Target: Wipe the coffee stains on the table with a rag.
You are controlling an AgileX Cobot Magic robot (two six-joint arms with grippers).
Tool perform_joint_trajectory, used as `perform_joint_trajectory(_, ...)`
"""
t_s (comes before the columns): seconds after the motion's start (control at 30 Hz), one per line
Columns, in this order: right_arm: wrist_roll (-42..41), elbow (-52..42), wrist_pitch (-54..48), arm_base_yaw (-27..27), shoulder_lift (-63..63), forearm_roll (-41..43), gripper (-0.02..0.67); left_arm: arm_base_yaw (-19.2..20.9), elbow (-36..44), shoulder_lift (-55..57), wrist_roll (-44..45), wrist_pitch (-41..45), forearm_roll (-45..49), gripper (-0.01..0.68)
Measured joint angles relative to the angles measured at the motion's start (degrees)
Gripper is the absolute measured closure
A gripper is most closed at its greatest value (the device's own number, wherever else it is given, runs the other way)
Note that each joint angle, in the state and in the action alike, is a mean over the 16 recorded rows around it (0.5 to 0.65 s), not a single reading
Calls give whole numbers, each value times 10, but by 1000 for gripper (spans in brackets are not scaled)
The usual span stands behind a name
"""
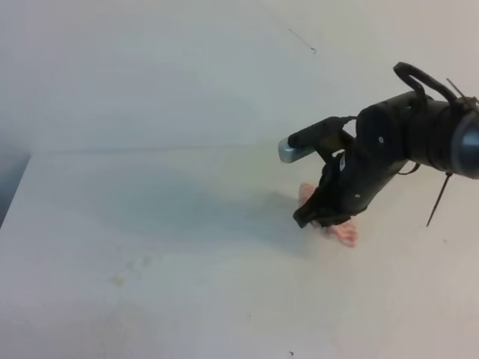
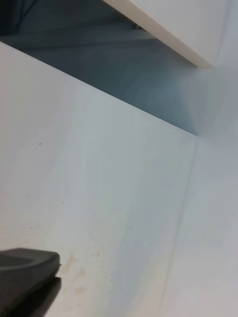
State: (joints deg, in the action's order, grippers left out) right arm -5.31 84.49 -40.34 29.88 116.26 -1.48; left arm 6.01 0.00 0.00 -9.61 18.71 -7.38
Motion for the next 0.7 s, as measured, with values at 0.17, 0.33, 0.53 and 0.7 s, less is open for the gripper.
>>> perform_joint_trajectory(0.17, -28, -43, 1, -11, -45, 1, 611, 0, 0, 0, 0, 0, 0, 672)
perform_joint_trajectory(0.33, -45, -84, -2, -12, -77, 1, 520, 0, 0, 0, 0, 0, 0, 672)
perform_joint_trajectory(0.53, -54, -108, -21, -12, -109, -11, 396, 0, 0, 0, 0, 0, 0, 673)
perform_joint_trajectory(0.7, -72, -111, -41, -12, -150, -47, 394, 0, 0, 0, 0, 0, 0, 673)
